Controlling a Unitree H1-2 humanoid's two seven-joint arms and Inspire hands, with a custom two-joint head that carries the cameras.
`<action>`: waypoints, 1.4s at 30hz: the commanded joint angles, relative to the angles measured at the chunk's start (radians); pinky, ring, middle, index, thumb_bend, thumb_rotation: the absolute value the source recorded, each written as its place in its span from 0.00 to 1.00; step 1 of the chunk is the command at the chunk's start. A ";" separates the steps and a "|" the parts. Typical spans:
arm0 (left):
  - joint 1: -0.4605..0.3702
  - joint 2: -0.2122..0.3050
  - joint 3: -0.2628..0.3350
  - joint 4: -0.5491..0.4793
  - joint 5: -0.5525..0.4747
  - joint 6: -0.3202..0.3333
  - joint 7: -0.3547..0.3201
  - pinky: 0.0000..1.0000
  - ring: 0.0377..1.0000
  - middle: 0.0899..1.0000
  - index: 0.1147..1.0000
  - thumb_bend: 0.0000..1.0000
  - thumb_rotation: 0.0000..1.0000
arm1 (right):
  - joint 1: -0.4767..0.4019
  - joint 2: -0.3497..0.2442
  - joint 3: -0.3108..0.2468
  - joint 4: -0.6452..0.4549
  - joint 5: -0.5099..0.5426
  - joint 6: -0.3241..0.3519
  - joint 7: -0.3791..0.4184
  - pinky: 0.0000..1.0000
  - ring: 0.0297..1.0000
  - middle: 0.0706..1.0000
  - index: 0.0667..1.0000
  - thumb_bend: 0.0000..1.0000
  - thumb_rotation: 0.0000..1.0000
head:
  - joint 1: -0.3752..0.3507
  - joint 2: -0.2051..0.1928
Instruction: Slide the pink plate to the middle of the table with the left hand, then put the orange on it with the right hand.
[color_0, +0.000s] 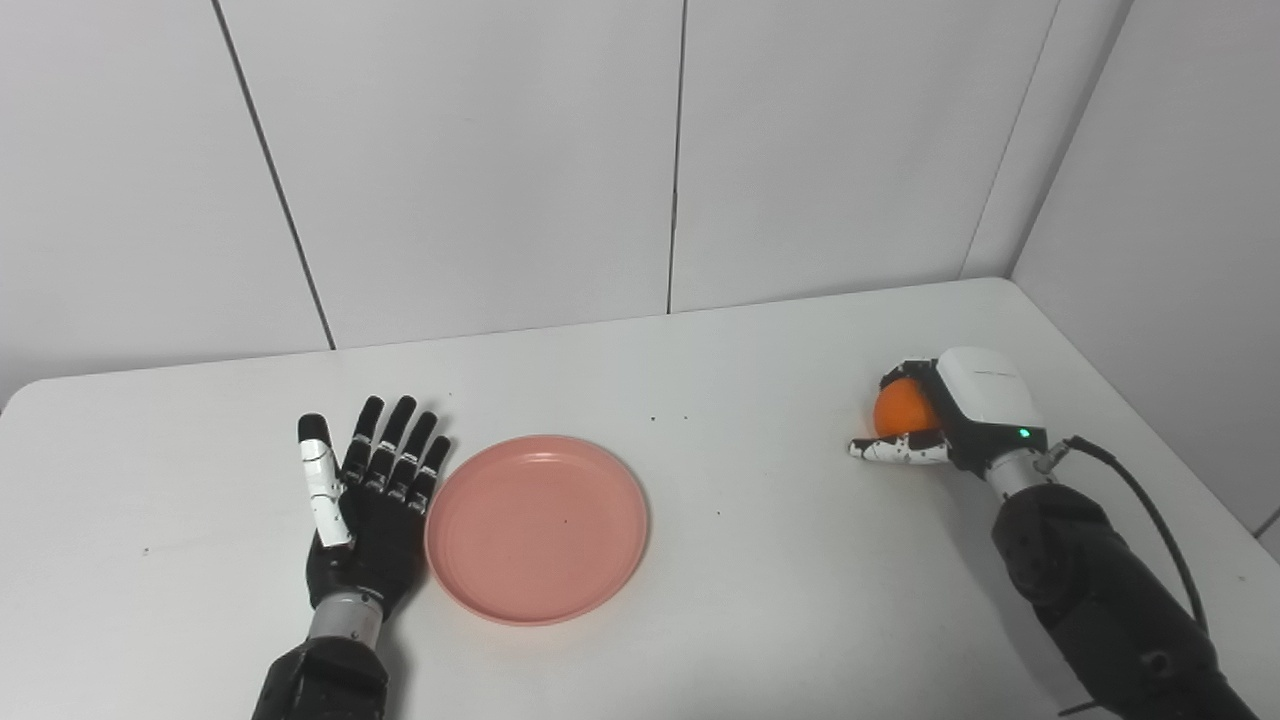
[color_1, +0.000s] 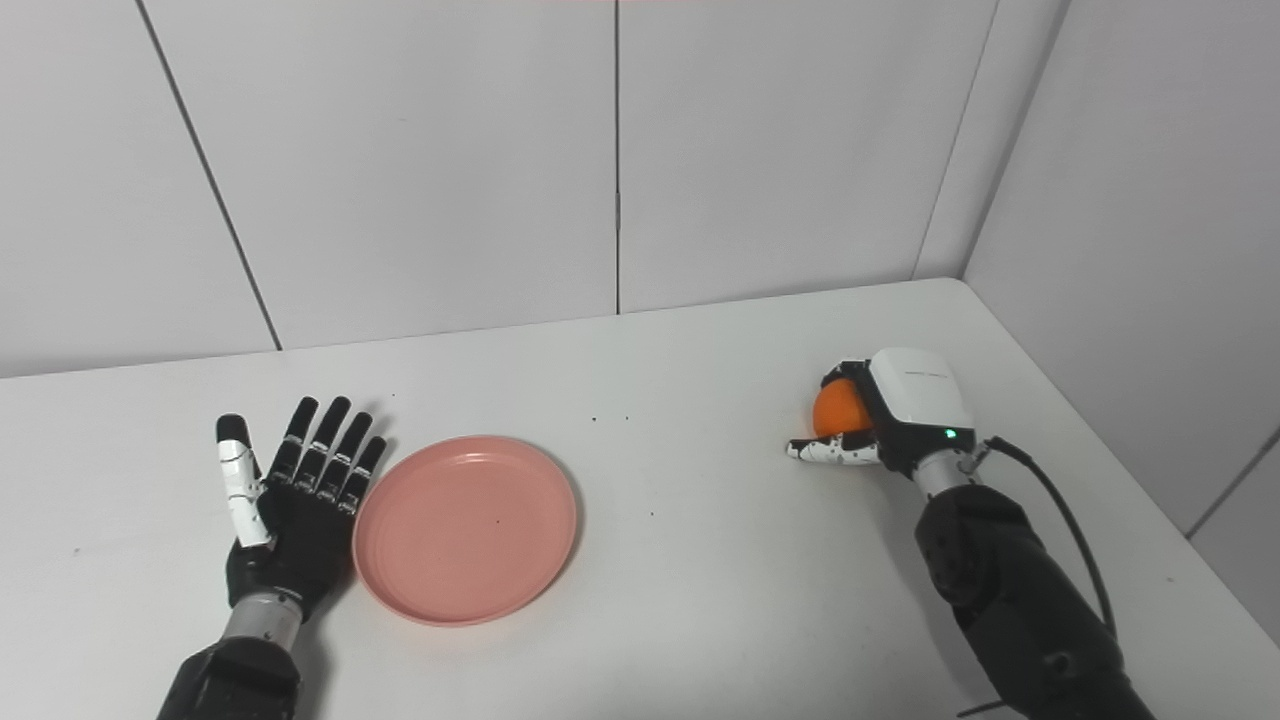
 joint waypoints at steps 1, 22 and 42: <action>0.065 0.002 -0.001 0.050 0.024 0.100 0.067 0.96 0.92 0.90 0.94 0.75 0.71 | -0.032 -0.012 -0.001 -0.021 -0.002 0.024 -0.005 0.25 0.30 0.36 0.37 0.68 0.45 | 0.002 0.000; 0.061 0.004 0.003 0.046 0.017 0.110 0.061 0.98 0.92 0.89 0.94 0.75 0.70 | -0.032 -0.012 0.015 -0.013 0.034 0.029 0.033 0.09 0.12 0.14 0.16 0.68 0.42 | 0.005 0.002; 0.069 -0.014 -0.017 0.043 0.035 0.099 0.066 0.94 0.90 0.90 0.94 0.75 0.71 | -0.063 -0.029 0.020 -0.272 0.014 -0.006 0.102 0.09 0.12 0.15 0.17 0.70 0.53 | 0.055 0.012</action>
